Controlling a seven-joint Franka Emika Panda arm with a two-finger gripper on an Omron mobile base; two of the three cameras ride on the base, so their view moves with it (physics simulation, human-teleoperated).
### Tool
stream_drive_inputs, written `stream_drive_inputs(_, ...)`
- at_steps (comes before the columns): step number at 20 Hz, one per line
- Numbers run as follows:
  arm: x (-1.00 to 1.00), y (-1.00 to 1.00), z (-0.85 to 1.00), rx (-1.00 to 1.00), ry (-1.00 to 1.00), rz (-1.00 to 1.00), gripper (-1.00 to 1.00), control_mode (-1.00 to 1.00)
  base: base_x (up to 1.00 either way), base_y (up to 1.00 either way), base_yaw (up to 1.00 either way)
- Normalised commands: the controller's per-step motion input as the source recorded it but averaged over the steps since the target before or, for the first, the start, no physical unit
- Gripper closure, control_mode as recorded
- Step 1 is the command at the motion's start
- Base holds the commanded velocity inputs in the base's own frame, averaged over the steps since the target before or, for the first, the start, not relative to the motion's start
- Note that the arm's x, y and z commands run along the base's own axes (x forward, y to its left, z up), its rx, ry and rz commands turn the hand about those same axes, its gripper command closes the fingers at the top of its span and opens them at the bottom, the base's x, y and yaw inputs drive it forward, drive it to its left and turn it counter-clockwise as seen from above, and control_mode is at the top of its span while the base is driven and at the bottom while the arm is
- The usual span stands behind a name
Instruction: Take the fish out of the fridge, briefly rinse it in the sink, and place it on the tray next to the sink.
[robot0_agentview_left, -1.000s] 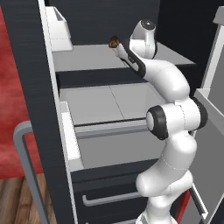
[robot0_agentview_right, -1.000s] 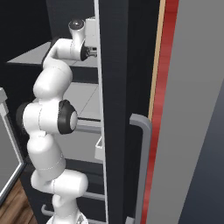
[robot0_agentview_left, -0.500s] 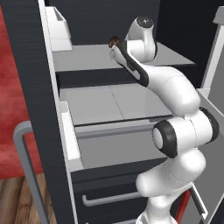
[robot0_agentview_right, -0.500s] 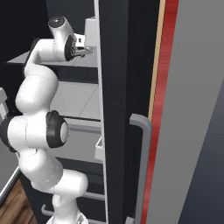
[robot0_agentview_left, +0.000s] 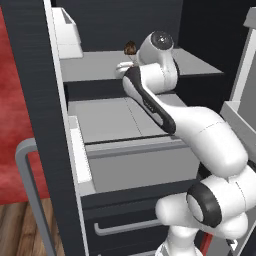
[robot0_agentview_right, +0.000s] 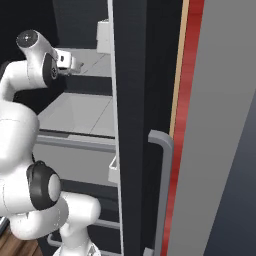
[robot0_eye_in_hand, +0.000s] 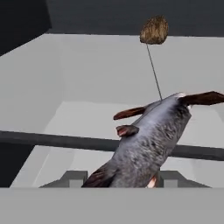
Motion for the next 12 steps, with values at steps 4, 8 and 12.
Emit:
stream_drive_inputs(4, -1.0, 0.22, 0.01, 0.3, 0.01, -0.02, 1.0, -1.0, 0.0, 0.0, 0.0)
stream_drive_inputs(8, -1.0, 0.07, -0.19, 0.34, 0.01, -0.01, 1.0, -1.0, 0.0, 0.0, 0.0)
stream_drive_inputs(12, -1.0, 0.06, -0.77, 0.22, 0.05, 0.0, 1.0, -1.0, 0.0, 0.0, 0.0)
